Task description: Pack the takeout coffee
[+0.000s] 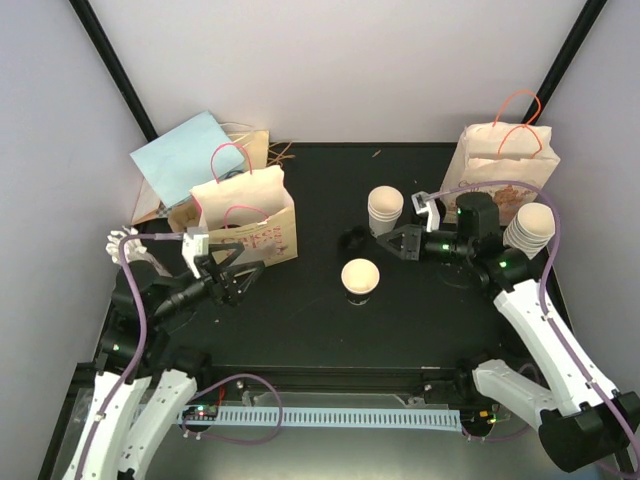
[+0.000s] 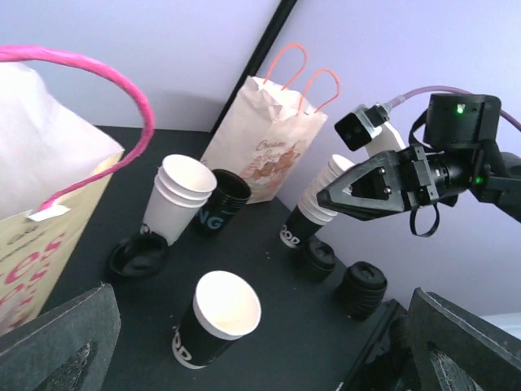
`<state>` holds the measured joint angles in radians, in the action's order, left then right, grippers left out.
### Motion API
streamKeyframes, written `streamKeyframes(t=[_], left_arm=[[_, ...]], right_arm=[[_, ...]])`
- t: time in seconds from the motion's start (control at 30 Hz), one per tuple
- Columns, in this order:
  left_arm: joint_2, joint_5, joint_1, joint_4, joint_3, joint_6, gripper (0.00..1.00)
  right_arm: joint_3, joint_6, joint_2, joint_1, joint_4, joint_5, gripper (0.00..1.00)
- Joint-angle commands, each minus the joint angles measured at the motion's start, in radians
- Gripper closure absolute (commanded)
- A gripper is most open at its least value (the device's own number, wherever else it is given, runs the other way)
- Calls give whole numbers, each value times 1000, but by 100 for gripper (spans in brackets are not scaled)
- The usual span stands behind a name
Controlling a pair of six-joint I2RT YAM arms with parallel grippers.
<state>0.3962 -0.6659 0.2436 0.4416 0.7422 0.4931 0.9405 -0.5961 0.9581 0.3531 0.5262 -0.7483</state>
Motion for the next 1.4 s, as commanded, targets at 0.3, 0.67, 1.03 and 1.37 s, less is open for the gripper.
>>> streamKeyframes(t=[0.3,0.67,1.03,1.37], left_arm=[[154,278,329,-14,-16,-5,1],[459,788,690,6,44,11,1],[349,954,668,76,1,69,1],[182,909,579,277,65,25,1]], right_arm=[[51,158,46,-1,184,199,77],[47,266,214,80,124,334,71],[225,310,490,249,76,606,75],[473,266,801,307,134,762,99]])
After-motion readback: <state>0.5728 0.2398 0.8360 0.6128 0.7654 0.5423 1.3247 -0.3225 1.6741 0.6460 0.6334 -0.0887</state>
